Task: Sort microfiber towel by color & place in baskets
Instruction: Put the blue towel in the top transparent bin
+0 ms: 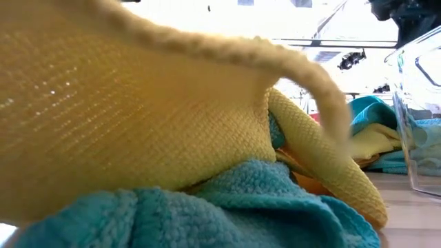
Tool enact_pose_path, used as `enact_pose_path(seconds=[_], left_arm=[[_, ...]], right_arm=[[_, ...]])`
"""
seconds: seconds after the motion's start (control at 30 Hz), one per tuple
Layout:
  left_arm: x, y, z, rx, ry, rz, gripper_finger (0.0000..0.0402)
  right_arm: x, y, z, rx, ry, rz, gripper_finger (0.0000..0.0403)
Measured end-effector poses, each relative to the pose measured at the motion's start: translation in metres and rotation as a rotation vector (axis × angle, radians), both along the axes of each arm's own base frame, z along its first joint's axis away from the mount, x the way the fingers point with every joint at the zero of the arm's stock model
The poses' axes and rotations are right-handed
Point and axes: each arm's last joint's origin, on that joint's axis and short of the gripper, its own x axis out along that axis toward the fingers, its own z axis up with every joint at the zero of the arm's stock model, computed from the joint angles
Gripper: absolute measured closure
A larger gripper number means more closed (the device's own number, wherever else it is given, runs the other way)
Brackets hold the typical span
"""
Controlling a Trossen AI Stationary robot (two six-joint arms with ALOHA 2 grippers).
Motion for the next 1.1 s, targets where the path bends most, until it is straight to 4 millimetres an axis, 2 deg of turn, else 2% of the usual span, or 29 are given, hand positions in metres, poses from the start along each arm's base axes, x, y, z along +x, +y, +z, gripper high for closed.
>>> enact_pose_path(seconds=[0.17,0.27,0.37,0.5,0.77,0.9,1.1], left_arm=[[-0.017,0.005,-0.011,0.029,-0.040,-0.002,0.0369],[-0.021,0.007,-0.017,0.045,-0.053,-0.008,0.0369],[-0.022,0.009,-0.021,0.060,-0.045,-0.013,0.0369],[-0.022,0.013,-0.021,0.088,-0.038,-0.031,0.0366],[-0.026,0.025,-0.016,0.059,-0.097,-0.098,0.0326],[-0.028,0.031,-0.012,0.072,-0.140,-0.088,0.0310],[-0.027,0.033,-0.012,0.063,-0.148,-0.063,0.0305]], right_arm=[[0.005,-0.003,0.016,0.013,0.046,-0.032,0.0403],[0.009,-0.006,0.017,0.019,0.041,-0.056,0.0399],[0.012,-0.009,0.009,0.033,0.038,-0.082,0.0379],[0.019,-0.013,-0.002,0.052,0.021,-0.102,0.0331],[0.045,-0.027,-0.023,0.020,0.089,-0.084,0.0237],[0.059,-0.032,-0.035,0.059,0.163,-0.051,0.0216],[0.069,-0.034,-0.051,0.112,0.278,-0.037,0.0211]])
